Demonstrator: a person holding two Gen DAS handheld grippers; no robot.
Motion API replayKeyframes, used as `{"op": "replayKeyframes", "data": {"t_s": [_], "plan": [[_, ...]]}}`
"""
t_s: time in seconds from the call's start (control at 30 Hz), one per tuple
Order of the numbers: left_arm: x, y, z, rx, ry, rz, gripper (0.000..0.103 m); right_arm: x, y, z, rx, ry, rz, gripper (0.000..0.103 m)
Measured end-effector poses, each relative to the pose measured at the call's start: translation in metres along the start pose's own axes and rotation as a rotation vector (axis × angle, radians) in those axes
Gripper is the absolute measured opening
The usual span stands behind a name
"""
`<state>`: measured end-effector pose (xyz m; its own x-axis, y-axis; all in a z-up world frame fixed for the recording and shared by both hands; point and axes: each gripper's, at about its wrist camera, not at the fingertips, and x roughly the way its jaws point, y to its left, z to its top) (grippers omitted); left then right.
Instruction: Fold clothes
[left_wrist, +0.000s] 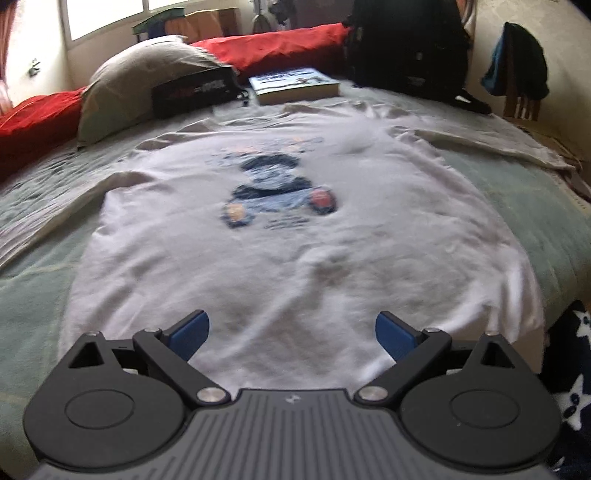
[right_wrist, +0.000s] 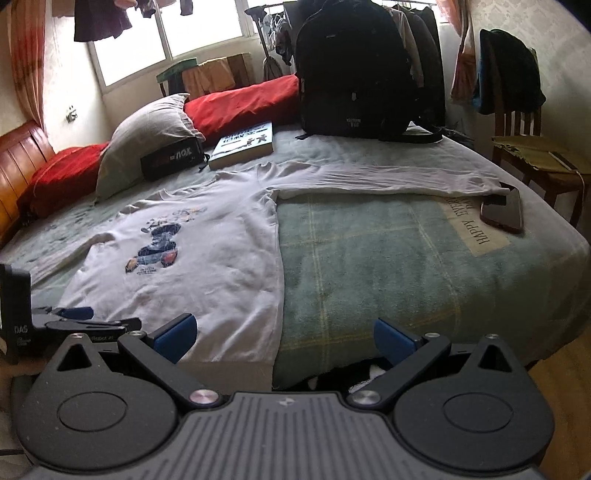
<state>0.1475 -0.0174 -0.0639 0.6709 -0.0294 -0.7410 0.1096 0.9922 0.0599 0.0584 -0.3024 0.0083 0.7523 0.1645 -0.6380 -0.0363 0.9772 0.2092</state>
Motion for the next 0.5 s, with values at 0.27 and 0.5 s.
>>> {"op": "replayKeyframes", "data": {"t_s": [0.27, 0.5], "plan": [[0.003, -0.005, 0.000, -0.061, -0.028, 0.100, 0.097, 0.018, -0.017, -0.010, 0.017, 0.019, 0.049, 0.103], [0.014, -0.009, 0.027, -0.204, -0.047, 0.231, 0.097, 0.034, -0.067, -0.014, 0.074, 0.023, 0.033, 0.103]]}}
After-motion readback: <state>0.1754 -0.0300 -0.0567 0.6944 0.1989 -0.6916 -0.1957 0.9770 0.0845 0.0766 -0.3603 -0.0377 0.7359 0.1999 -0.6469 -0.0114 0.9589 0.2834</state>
